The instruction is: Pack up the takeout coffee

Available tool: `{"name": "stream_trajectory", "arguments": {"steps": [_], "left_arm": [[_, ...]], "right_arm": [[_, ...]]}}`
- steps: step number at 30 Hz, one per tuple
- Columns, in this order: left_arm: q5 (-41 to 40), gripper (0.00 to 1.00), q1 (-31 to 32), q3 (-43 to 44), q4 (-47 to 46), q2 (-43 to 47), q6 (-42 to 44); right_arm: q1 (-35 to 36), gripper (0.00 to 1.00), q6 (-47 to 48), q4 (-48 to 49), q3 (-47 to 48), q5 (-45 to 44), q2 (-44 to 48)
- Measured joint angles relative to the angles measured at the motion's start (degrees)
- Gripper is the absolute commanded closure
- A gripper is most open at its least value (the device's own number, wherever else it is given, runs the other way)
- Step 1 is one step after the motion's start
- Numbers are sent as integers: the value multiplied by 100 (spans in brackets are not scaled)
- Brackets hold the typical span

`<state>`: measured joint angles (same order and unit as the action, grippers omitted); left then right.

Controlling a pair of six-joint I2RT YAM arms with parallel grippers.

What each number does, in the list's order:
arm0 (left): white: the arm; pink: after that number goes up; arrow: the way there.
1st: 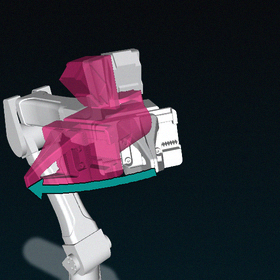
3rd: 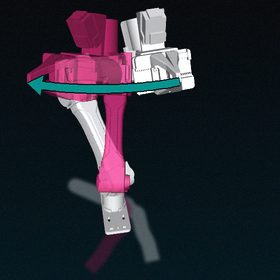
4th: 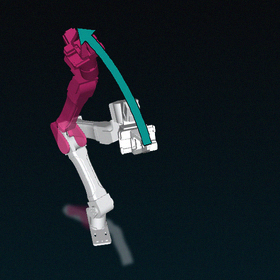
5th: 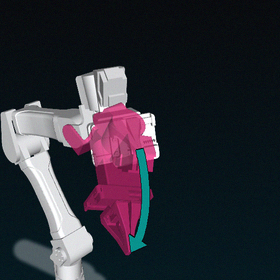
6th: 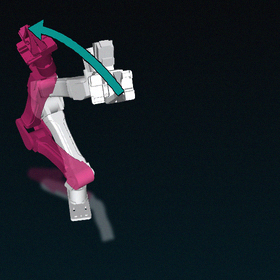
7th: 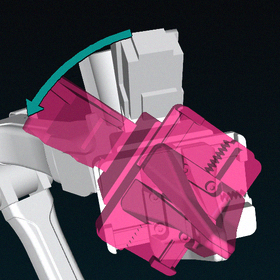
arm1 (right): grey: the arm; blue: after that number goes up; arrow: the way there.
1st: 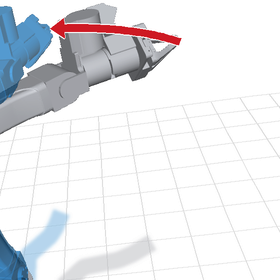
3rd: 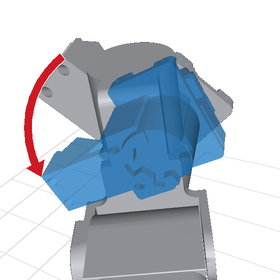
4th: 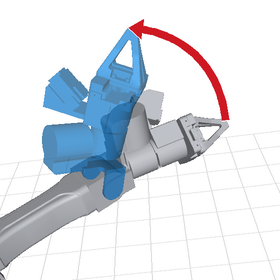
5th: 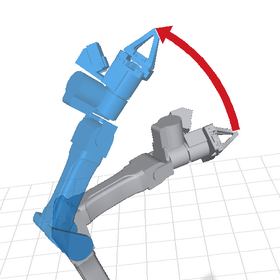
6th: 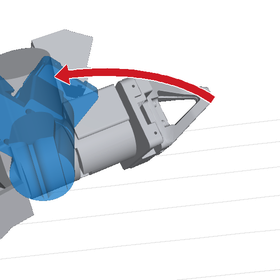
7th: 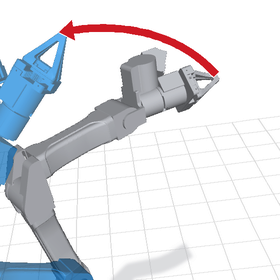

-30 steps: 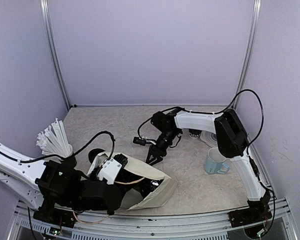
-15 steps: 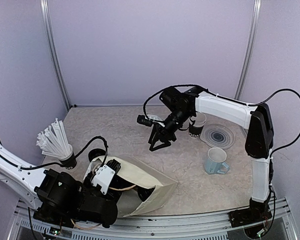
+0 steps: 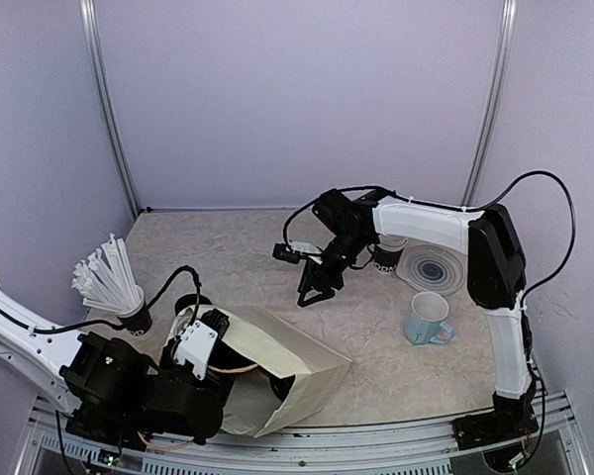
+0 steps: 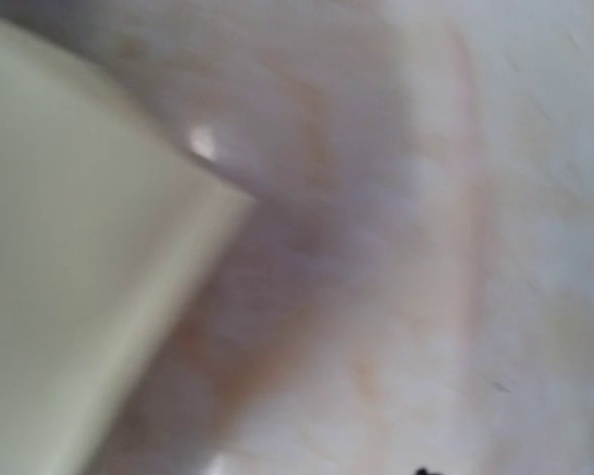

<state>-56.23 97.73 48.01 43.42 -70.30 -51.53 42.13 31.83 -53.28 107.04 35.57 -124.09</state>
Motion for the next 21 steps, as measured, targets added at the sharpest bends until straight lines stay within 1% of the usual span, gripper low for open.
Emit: {"name": "stream_trajectory", "arguments": {"steps": [4, 8, 9, 14, 21], "left_arm": [[9, 51, -81, -63, -271, -11, 133], [33, 51, -212, -125, -560, -50, 289], [42, 51, -249, -144, -632, -57, 321], [122, 51, -417, -302, -999, -59, 516], [232, 51, -562, -407, -1217, -72, 678]], "right_arm": [[-170, 50, -133, 114, 164, -83, -673], [-175, 51, -149, 57, 293, 127, -1233], [-166, 51, -122, 42, 304, 317, -1283], [-28, 51, -11, -61, 306, 704, -1296], [31, 51, 164, -160, 472, 1373, -1384]]}}
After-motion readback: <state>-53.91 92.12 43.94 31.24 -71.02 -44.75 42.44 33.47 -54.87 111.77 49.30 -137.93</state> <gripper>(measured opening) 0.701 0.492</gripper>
